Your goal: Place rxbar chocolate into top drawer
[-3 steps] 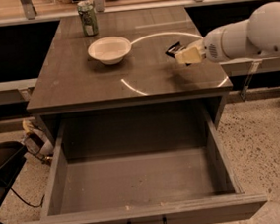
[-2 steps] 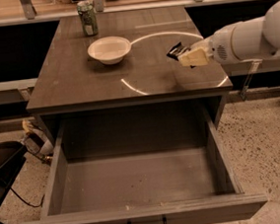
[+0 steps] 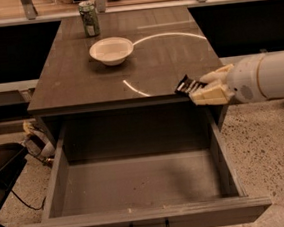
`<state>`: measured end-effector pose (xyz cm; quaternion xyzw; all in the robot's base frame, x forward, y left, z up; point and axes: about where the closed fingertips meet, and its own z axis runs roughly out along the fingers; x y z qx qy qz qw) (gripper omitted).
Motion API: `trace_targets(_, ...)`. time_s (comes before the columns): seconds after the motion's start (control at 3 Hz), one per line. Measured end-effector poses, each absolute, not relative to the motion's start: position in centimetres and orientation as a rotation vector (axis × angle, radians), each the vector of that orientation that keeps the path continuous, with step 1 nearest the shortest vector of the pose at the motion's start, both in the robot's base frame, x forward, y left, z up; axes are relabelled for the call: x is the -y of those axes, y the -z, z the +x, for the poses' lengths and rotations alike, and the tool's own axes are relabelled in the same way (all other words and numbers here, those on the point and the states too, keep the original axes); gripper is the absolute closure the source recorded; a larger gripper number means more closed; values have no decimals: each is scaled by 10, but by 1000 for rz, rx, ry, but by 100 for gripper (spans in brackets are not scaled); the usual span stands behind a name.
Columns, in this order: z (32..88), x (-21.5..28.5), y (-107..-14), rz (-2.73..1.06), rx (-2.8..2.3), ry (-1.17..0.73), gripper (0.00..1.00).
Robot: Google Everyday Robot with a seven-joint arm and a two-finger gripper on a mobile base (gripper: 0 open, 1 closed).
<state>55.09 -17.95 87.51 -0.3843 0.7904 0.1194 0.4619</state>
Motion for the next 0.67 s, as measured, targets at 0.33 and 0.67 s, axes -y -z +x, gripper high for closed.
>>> trace_targets(0.33, 514, 177, -859, -1030, -1955, -310, 100)
trace_targets(0.67, 484, 168, -831, -1144, -1987, -354, 100)
